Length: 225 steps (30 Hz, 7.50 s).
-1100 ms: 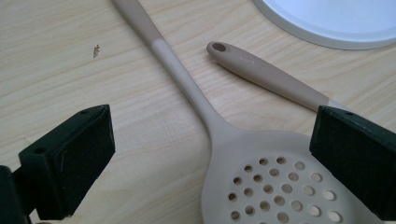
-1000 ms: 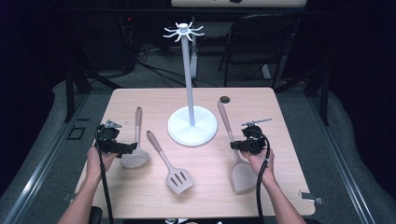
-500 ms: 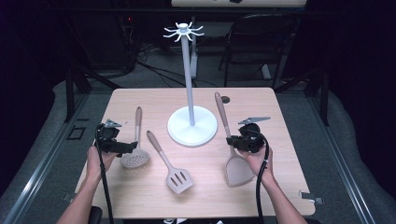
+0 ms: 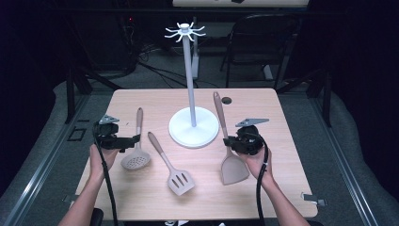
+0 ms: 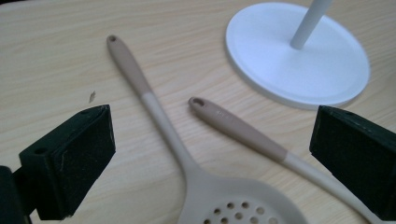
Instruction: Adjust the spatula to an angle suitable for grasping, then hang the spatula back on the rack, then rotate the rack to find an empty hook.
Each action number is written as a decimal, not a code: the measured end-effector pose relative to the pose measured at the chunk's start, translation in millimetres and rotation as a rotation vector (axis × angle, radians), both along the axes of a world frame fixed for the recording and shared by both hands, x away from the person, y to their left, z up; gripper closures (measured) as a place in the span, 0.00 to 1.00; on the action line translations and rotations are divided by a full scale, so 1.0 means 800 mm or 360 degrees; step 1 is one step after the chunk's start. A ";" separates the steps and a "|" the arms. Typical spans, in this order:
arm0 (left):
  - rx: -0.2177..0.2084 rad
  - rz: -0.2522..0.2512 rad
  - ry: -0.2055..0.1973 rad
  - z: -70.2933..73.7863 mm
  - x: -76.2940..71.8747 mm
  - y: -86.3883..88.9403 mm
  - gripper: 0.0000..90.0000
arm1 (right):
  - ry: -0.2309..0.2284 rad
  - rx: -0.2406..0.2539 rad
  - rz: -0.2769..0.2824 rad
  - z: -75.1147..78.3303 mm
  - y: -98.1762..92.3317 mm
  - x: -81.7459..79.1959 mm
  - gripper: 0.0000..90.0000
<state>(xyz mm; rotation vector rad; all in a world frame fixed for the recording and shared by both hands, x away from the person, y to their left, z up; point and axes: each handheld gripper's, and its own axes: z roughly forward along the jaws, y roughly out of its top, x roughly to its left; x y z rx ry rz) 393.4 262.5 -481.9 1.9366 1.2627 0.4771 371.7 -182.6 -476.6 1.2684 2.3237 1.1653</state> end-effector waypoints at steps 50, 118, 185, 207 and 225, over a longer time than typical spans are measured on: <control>-0.0435 -0.0667 -0.0192 0.069 0.016 -0.178 0.39 | -0.0205 -0.0074 0.0220 0.025 0.088 0.014 0.88; -0.0379 -0.0814 -0.0325 0.129 0.077 -0.223 0.85 | -0.0035 -0.0201 0.0068 -0.010 0.005 0.010 0.00; -0.0331 -0.0597 -0.0528 0.180 0.087 -0.198 0.60 | -0.0014 -0.0233 0.0144 -0.013 0.013 0.012 0.01; -0.0274 -0.0514 -0.0578 0.195 0.086 -0.147 0.89 | 0.0024 -0.0302 0.0154 -0.019 0.014 0.012 0.01; -0.0217 -0.0476 -0.0718 0.251 0.090 -0.144 1.00 | 0.0026 -0.0311 0.0162 -0.019 0.017 0.012 0.03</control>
